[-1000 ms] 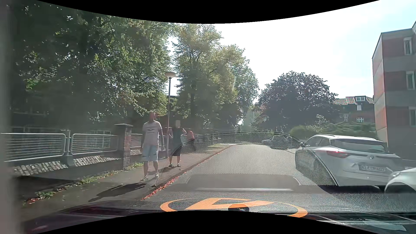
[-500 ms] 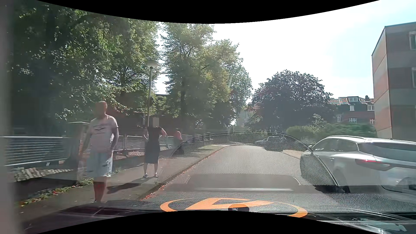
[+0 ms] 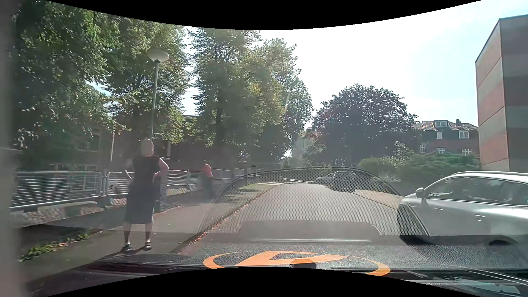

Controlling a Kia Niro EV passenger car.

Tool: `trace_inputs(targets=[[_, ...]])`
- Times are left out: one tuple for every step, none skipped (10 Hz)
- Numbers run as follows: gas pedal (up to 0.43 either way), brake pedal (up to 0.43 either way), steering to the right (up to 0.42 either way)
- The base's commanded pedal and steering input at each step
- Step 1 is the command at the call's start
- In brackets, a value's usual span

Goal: Follow the waypoints while adhering to traffic rules and regulations

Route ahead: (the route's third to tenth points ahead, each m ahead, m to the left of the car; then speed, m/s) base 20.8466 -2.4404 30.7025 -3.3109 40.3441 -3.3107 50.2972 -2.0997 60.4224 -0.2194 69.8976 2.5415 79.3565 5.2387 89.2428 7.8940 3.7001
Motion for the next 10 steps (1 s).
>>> trace_inputs(targets=[[0.098,0.0,0.081],[0.098,0.0,0.081],[0.087,0.0,0.081],[0.087,0.0,0.078],[0.079,0.0,0.072],[0.079,0.0,0.069],[0.079,0.0,0.065],[0.079,0.0,0.061],[0.079,0.0,0.06],[0.079,0.0,0.059]])
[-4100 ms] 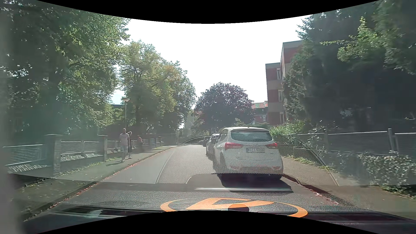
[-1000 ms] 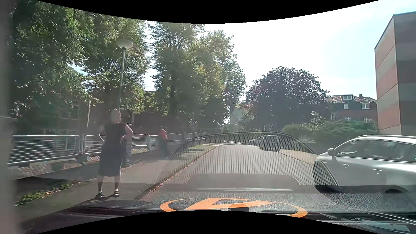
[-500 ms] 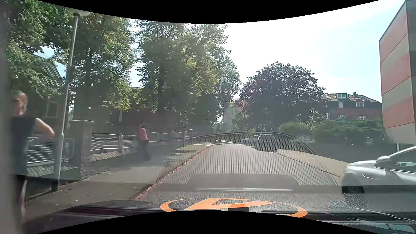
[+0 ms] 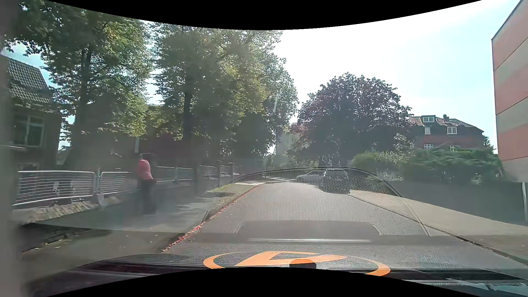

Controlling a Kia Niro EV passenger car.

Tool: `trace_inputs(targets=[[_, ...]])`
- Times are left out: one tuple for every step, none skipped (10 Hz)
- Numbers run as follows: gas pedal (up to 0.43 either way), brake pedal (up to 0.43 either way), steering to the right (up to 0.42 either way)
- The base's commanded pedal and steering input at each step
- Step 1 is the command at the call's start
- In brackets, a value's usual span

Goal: Follow the waypoints while adhering to traffic rules and regulations

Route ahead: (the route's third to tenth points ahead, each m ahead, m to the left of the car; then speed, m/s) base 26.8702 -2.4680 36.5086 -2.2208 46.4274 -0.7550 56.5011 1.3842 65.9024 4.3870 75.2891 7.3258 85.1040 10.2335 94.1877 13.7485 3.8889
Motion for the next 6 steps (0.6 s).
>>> trace_inputs(targets=[[0.079,0.0,0.057],[0.079,0.0,0.052],[0.079,0.0,0.044],[0.079,0.0,0.029],[0.079,0.0,0.019],[0.079,0.0,0.016]])
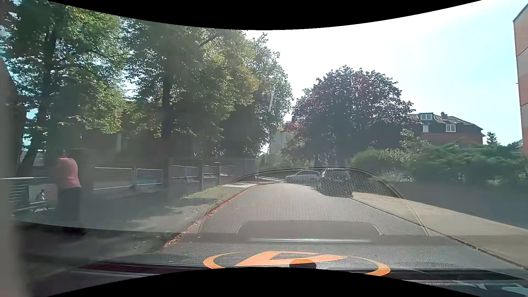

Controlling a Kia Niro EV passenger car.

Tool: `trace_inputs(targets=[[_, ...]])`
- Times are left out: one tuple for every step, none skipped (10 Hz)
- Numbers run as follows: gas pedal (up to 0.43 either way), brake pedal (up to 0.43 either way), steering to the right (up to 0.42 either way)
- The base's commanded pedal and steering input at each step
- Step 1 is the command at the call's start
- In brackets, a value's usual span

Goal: Follow the waypoints while adhering to traffic rules and regulations

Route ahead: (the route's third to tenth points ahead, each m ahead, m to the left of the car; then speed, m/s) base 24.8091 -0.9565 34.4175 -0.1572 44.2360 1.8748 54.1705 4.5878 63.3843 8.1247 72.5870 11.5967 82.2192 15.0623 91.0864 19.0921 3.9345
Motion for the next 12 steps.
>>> trace_inputs(targets=[[0.079,0.0,0.016],[0.079,0.0,0.015],[0.079,0.0,0.014],[0.079,0.0,0.012],[0.079,0.0,0.008],[0.079,0.0,0.007],[0.079,0.0,0.007],[0.079,0.0,0.008],[0.079,0.0,0.008],[0.079,0.0,0.008],[0.079,0.0,0.007],[0.079,0.0,0.006]])
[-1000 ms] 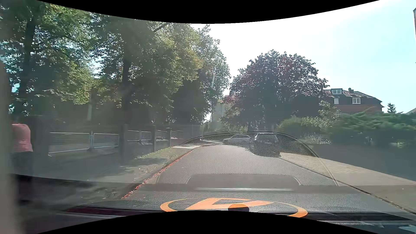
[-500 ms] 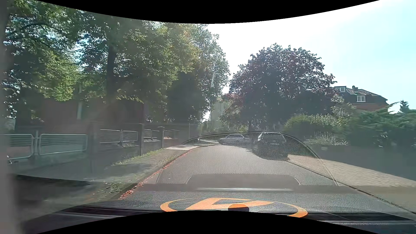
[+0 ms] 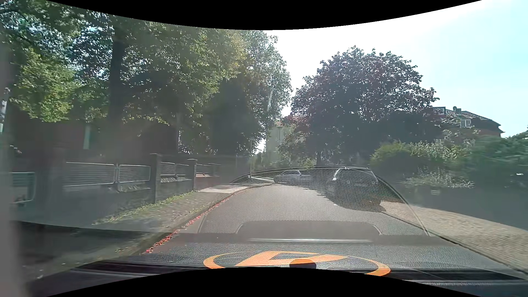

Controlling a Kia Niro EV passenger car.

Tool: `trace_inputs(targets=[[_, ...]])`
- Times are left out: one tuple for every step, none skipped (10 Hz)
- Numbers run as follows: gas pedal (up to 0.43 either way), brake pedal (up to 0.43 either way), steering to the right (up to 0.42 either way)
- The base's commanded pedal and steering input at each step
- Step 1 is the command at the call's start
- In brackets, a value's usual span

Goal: Follow the waypoints while adhering to traffic rules and regulations

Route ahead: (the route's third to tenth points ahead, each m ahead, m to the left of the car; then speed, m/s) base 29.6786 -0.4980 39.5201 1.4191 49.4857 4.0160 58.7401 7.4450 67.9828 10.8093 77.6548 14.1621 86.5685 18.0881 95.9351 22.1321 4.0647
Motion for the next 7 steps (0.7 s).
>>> trace_inputs(targets=[[0.079,0.0,0.006],[0.079,0.0,0.006],[0.079,0.0,0.006],[0.067,0.0,0.006],[0.067,0.0,0.006],[0.067,0.0,0.006],[0.059,0.0,0.006]])
